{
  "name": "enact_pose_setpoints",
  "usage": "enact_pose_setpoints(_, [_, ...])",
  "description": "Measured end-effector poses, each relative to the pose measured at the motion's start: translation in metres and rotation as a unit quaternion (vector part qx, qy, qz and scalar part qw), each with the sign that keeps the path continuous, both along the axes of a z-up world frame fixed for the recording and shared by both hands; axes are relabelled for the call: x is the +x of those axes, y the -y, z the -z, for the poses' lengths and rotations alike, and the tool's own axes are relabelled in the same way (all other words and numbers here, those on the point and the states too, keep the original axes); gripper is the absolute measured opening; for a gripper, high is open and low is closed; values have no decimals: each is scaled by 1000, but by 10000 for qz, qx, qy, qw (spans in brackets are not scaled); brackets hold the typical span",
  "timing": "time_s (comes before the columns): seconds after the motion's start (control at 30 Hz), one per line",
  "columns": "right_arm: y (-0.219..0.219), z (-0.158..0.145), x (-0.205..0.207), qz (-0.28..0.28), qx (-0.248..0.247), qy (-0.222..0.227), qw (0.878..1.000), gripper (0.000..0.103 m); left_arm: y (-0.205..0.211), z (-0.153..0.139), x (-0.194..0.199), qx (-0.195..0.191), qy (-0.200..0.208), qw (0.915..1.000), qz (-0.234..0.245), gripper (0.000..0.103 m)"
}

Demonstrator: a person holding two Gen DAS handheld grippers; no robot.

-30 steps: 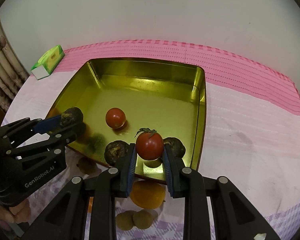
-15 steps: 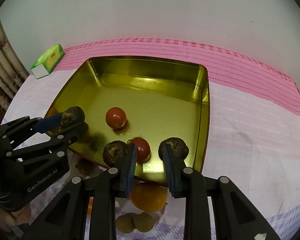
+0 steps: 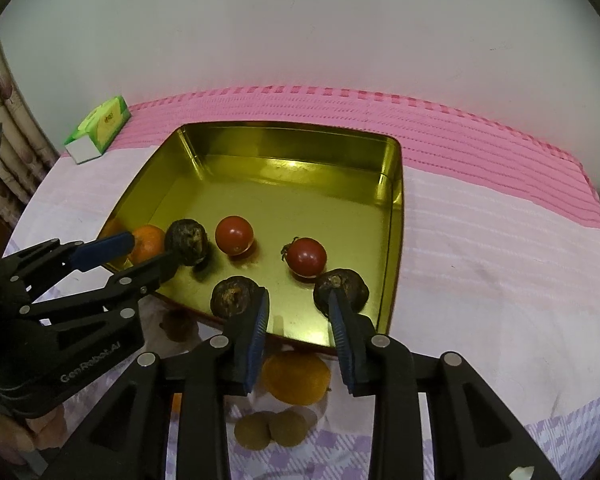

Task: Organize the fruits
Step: 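Lower both fruits into the tin and open both grippers, then withdraw both grippers from the tin back over the loose fruits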

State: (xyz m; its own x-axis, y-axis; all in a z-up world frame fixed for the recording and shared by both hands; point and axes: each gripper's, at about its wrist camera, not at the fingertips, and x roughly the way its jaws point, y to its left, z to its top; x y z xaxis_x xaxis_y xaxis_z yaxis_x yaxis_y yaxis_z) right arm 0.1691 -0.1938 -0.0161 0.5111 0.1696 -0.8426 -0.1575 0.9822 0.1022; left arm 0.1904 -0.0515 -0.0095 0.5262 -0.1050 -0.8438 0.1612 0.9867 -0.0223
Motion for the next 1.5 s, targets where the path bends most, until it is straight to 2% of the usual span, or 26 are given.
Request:
enact_pose_setpoints(0.33, [9, -14, -32, 189, 89, 149, 9997, 30, -18, -13, -42, -110, 108, 9998, -162, 48])
enact_pose_setpoints(0.53, [11, -15, -54, 264, 159, 148, 9994, 31, -25, -3, -66, -48, -27, 9995, -311, 48])
enact_pose_setpoints(0.83, [10, -1, -94, 272, 252, -51, 9993, 31, -19, 13, -98, -48, -256, 9993, -279, 48])
enact_pose_setpoints(1.13, [5, 10, -112, 302, 256, -176, 9991, 31, -23, 22, -119, -48, -423, 9981, -437, 48])
enact_pose_setpoints(1.5, [4, 13, -120, 319, 311, -207, 9988, 31, -17, 25, -136, -150, -564, 9974, -416, 48])
